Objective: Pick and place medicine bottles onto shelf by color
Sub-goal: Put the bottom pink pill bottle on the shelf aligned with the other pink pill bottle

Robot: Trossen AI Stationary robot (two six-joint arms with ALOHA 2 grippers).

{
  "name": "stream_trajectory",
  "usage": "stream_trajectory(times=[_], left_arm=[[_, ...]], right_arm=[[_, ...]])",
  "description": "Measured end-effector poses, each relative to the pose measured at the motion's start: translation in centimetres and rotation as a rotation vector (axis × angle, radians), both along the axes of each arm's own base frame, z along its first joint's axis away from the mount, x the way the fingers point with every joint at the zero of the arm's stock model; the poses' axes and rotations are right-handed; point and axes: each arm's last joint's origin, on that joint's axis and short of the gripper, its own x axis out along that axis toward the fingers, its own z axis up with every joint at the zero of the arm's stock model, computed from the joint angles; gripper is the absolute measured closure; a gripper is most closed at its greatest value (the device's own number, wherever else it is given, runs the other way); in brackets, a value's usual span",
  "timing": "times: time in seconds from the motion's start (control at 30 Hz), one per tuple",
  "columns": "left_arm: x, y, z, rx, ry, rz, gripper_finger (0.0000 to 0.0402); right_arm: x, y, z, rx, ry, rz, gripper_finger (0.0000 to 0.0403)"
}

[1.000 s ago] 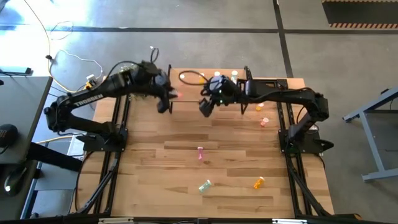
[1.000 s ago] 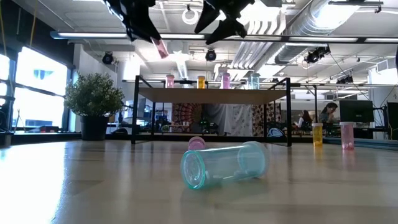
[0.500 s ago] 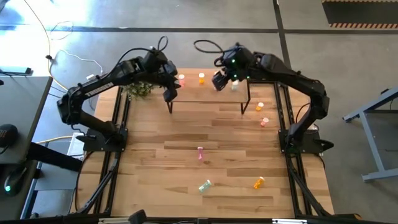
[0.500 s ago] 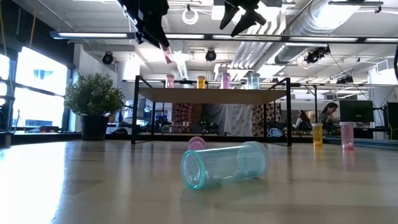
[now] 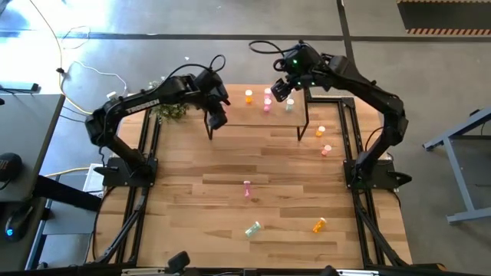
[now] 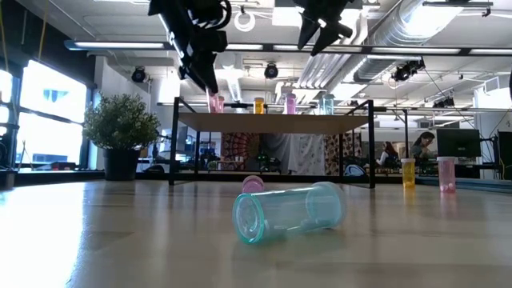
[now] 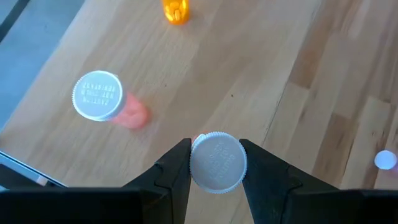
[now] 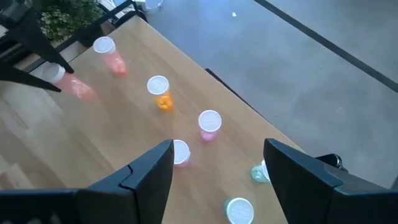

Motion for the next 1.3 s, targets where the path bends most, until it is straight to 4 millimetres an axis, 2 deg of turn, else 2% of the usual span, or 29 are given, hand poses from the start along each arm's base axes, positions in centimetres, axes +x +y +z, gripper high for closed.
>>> stream_trajectory(times=[0.67, 1.3], left_arm=[[0.31, 0.43, 0.23, 0.071, -0.015, -0.014, 0.0287], [0.01, 0.28, -0.01, 0.066, 0.034, -0.014, 0.0287]], right_arm=[[-0.21, -0.38, -0.05, -0.018, 0.021, 0.024, 0.0163], [-0.21, -0.37, -0.05, -0.02, 0.024, 0.028, 0.0163]])
